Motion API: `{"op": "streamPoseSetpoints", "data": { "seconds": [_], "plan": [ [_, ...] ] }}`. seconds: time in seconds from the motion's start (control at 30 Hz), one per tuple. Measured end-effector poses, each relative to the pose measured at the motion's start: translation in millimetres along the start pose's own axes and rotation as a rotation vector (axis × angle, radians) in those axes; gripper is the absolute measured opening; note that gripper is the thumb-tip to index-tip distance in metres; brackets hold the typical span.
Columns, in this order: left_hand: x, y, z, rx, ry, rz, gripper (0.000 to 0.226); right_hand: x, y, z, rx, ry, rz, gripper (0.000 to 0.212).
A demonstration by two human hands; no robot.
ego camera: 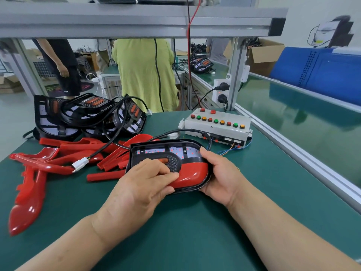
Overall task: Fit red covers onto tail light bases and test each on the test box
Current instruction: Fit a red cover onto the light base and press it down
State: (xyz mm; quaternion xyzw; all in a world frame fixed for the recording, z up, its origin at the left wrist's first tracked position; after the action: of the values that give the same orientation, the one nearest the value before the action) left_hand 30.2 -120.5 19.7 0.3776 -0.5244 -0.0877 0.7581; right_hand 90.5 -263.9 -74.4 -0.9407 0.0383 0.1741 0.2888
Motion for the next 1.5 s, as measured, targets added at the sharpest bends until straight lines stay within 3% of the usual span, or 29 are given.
{"op": "streamPoseSetpoints", "data": {
  "seconds": [0.73, 1.5],
  "plan": [
    [0.5, 3.2, 1.3, -0.011, -0.01, -0.032, 0.035, -2.6, -3.0, -2.3, 0.009, 0.051, 0.008, 0.037],
    [-5.4, -5.5, -4.4, 0.027, -0.041, 0.048, 0.031, -4.1, -1.4, -0.1, 0.024, 0.042, 0.035, 0.041]
  ]
}}
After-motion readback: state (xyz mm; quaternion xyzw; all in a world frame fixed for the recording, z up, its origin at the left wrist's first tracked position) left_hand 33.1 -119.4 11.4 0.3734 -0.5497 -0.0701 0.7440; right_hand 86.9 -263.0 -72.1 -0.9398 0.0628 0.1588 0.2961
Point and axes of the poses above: each hand's wrist, its own x-axis towards the middle knuckle, its own y-axis out of the back of the hand, z = x × y, the point moved 9 cm from there along x, towards the middle knuckle, and after that the axes turned 7 degrees about z, right-handed, at the moved point
